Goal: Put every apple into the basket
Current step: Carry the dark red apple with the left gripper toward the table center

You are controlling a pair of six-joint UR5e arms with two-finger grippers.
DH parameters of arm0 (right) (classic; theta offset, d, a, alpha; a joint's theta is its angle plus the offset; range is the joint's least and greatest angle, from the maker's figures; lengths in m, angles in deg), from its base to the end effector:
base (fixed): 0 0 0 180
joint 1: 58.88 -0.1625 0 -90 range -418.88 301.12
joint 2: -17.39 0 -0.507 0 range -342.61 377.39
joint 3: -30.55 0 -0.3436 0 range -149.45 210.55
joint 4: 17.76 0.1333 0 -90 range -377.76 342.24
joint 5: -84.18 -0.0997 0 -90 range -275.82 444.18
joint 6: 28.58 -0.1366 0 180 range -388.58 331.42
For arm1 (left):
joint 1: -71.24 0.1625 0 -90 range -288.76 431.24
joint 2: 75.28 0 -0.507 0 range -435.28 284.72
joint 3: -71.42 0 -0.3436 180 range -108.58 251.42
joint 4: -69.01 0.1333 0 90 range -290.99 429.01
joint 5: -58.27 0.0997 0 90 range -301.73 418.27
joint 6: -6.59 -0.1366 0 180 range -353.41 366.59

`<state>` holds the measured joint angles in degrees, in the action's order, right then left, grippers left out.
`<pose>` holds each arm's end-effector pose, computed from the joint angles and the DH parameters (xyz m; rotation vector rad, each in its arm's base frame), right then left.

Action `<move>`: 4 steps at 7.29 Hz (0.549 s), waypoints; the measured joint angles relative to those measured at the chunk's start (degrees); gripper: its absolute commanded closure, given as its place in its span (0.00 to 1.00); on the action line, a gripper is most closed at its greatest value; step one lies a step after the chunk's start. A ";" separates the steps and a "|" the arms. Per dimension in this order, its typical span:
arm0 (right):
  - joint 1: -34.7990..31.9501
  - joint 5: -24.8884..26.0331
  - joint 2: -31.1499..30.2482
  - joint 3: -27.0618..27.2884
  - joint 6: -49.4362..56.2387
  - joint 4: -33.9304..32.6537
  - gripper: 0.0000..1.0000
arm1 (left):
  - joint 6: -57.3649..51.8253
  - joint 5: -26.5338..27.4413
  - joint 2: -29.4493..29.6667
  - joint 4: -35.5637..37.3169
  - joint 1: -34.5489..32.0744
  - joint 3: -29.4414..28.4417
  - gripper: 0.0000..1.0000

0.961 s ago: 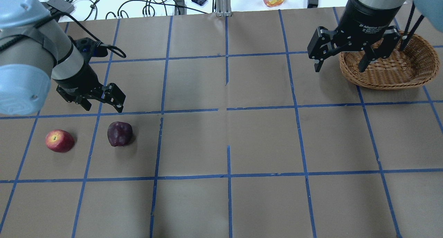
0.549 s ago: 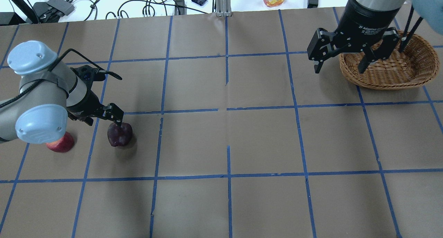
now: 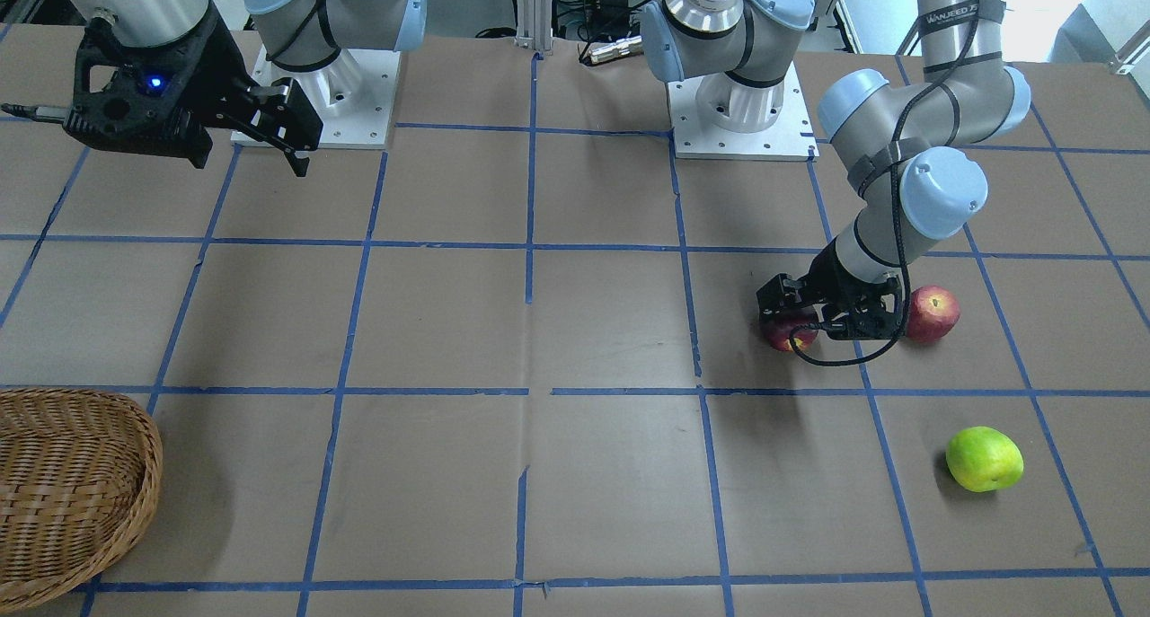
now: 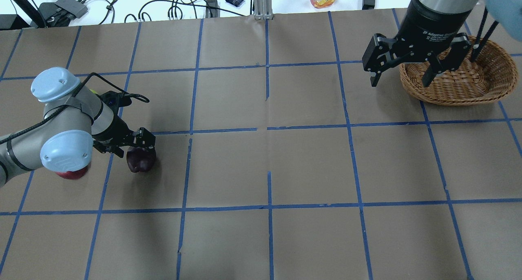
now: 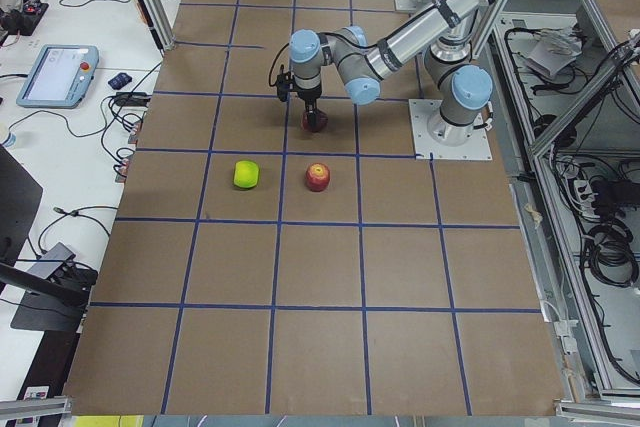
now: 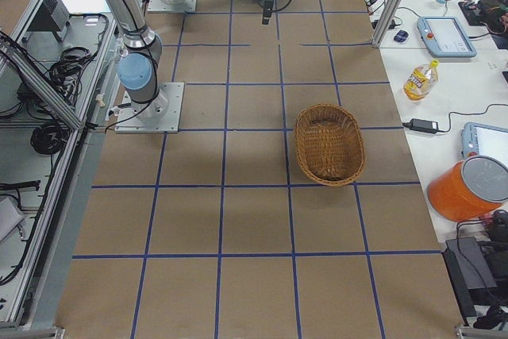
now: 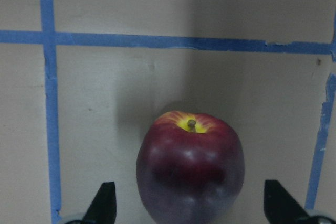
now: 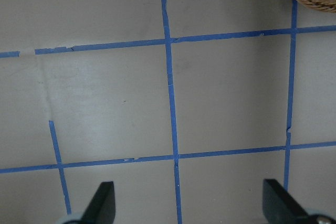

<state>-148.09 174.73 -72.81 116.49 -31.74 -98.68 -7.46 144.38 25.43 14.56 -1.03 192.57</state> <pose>0.1261 -0.4305 0.5505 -0.1072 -3.1257 -0.1313 -0.0036 -0.4570 0.2850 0.1034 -3.0416 -0.1330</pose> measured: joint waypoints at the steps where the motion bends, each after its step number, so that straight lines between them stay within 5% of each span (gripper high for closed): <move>1: 0.01 -0.04 0.01 -0.02 0.00 -0.04 0.00 | 0.09 -0.14 1.45 0.69 0.02 0.02 0.24; 2: 0.00 -0.06 0.02 -0.04 0.00 -0.08 0.00 | 0.03 -0.02 2.57 1.38 0.02 0.04 0.63; 4: 0.01 -0.05 0.02 -0.03 0.00 -0.11 0.00 | -0.21 1.21 3.67 3.51 -0.03 -0.03 0.70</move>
<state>-148.09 174.68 -72.79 116.46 -31.74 -98.79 -7.68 145.59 29.10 18.07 -1.05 192.55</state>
